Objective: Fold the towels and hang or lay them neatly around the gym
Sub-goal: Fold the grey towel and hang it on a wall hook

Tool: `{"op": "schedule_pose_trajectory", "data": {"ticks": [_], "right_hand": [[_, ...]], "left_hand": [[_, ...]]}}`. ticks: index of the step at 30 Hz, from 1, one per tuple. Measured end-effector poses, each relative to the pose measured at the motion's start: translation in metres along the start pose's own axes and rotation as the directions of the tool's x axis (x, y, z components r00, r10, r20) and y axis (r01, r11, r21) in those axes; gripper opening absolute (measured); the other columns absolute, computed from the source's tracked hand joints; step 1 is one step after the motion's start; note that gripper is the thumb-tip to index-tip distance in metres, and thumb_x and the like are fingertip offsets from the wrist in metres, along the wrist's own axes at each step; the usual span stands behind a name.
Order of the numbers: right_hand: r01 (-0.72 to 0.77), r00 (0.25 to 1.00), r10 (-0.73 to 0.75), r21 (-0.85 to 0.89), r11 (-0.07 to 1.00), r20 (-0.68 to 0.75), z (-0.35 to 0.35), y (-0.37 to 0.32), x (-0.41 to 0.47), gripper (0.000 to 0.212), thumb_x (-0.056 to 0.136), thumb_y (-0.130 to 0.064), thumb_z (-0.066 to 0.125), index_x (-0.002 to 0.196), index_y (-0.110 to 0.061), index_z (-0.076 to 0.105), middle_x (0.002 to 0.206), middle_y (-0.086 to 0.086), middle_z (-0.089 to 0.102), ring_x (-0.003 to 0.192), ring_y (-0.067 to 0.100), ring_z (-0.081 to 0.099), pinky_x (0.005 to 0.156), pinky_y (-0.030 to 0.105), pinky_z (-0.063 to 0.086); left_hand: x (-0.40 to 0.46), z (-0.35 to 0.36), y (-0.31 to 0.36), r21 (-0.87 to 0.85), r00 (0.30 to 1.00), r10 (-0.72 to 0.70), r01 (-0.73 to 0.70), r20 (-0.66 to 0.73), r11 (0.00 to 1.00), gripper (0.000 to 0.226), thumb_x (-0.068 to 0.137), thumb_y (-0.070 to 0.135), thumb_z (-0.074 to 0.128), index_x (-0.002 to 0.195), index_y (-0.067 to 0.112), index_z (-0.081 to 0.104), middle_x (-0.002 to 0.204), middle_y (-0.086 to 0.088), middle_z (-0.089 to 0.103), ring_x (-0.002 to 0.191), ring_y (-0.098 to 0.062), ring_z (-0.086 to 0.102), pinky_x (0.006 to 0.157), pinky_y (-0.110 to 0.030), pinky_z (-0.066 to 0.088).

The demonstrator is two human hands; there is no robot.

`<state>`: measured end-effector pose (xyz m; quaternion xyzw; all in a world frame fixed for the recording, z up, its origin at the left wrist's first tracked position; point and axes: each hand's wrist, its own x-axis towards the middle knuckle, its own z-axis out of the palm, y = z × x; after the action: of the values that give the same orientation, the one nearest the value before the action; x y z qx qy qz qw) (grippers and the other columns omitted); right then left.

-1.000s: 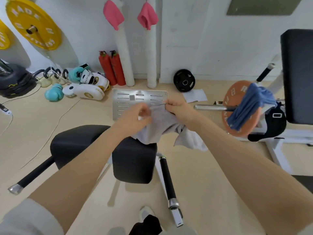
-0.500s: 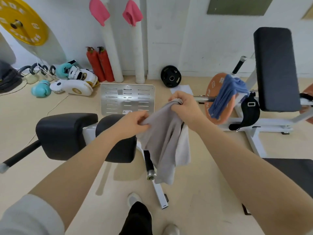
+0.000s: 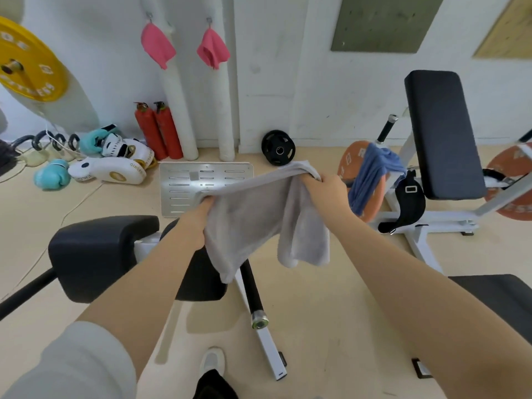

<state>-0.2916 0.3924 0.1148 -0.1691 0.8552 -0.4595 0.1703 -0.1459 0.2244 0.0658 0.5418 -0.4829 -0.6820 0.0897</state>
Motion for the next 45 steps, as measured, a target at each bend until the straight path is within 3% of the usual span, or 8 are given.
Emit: {"op": "schedule_pose_trajectory", "data": {"ticks": [4, 9, 14, 23, 34, 37, 41, 45], "right_hand": [[-0.368, 0.923, 0.322, 0.238, 0.899, 0.209, 0.026, -0.024, 0.007, 0.026, 0.097, -0.037, 0.039, 0.092, -0.015, 0.052, 0.077, 0.004, 0.047, 0.075, 0.019, 0.049, 0.074, 0.033, 0.043], [-0.447, 0.844, 0.104, 0.582, 0.679, 0.527, 0.052, -0.038, 0.021, 0.015, 0.091, -0.006, 0.047, 0.088, -0.02, 0.052, 0.079, -0.001, 0.055, 0.068, 0.012, 0.057, 0.06, 0.022, 0.048], [-0.415, 0.865, 0.029, 0.68, 0.605, 0.502, 0.067, -0.058, 0.03, 0.036, 0.082, 0.01, 0.028, 0.097, -0.007, 0.056, 0.08, 0.007, 0.059, 0.072, 0.017, 0.057, 0.063, 0.024, 0.046], [-0.347, 0.903, -0.031, 0.768, 0.538, 0.429, 0.1, -0.067, 0.034, 0.055, 0.076, 0.021, 0.023, 0.114, -0.006, 0.054, 0.101, 0.018, 0.056, 0.091, 0.032, 0.055, 0.074, 0.034, 0.046], [-0.338, 0.906, -0.119, 0.862, 0.378, 0.407, 0.105, -0.08, 0.026, 0.043, 0.07, 0.004, 0.034, 0.108, -0.004, 0.052, 0.086, 0.012, 0.058, 0.077, 0.022, 0.059, 0.076, 0.033, 0.049], [-0.323, 0.931, -0.014, 0.843, 0.43, 0.364, 0.109, -0.077, 0.033, 0.043, 0.08, 0.011, 0.027, 0.105, -0.009, 0.056, 0.08, 0.009, 0.061, 0.068, 0.019, 0.062, 0.063, 0.027, 0.054], [-0.254, 0.937, 0.323, 0.373, 0.892, -0.135, 0.114, -0.055, 0.04, 0.033, 0.084, 0.003, 0.041, 0.11, -0.013, 0.054, 0.089, 0.001, 0.051, 0.069, 0.013, 0.047, 0.054, 0.022, 0.036], [0.138, 0.986, -0.122, 0.151, 0.979, -0.11, 0.126, -0.057, 0.017, 0.022, 0.091, -0.007, 0.049, 0.102, -0.015, 0.065, 0.084, -0.009, 0.062, 0.071, 0.005, 0.055, 0.068, 0.018, 0.046]], "left_hand": [[-0.003, 0.01, 0.036, -0.225, 0.979, 0.024, 0.023, 0.204, 0.974, 0.028, 0.093, 0.031, 0.048, 0.105, 0.008, 0.059, 0.092, -0.006, 0.06, 0.099, -0.021, 0.056, 0.095, -0.035, 0.045], [-0.001, 0.019, 0.073, -0.216, 0.922, 0.238, -0.176, 0.306, 0.96, 0.014, 0.09, 0.016, 0.044, 0.092, 0.01, 0.057, 0.079, -0.007, 0.053, 0.077, -0.02, 0.051, 0.071, -0.03, 0.043], [0.019, 0.002, 0.081, -0.022, 0.685, 0.57, -0.63, 0.454, 0.776, 0.029, 0.096, 0.013, 0.044, 0.095, 0.039, 0.057, 0.099, 0.002, 0.06, 0.092, -0.013, 0.055, 0.08, -0.029, 0.045], [0.04, -0.02, 0.079, 0.216, 0.403, 0.6, -0.907, 0.692, 0.361, 0.017, 0.073, 0.021, 0.077, 0.073, 0.008, 0.065, 0.072, 0.018, 0.051, 0.069, 0.008, 0.047, 0.067, -0.013, 0.041], [0.076, -0.043, 0.068, 0.415, 0.529, 0.317, -0.835, 0.787, 0.362, 0.032, 0.082, 0.041, 0.064, 0.085, 0.01, 0.067, 0.095, -0.021, 0.061, 0.079, -0.018, 0.055, 0.074, -0.028, 0.045], [0.075, -0.05, 0.068, 0.43, 0.53, 0.197, -0.814, 0.825, 0.391, 0.05, 0.085, 0.048, 0.056, 0.09, -0.002, 0.06, 0.098, -0.022, 0.059, 0.082, -0.026, 0.057, 0.078, -0.035, 0.045], [0.081, -0.061, 0.071, 0.411, 0.543, 0.238, -0.8, 0.805, 0.437, 0.038, 0.091, 0.03, 0.055, 0.08, -0.007, 0.054, 0.075, -0.005, 0.048, 0.071, -0.019, 0.047, 0.07, -0.03, 0.036], [0.084, -0.064, 0.075, 0.391, 0.509, 0.225, -0.822, 0.831, 0.414, 0.04, 0.091, 0.03, 0.056, 0.087, -0.01, 0.055, 0.073, -0.007, 0.043, 0.067, -0.014, 0.039, 0.066, -0.025, 0.03]]}}
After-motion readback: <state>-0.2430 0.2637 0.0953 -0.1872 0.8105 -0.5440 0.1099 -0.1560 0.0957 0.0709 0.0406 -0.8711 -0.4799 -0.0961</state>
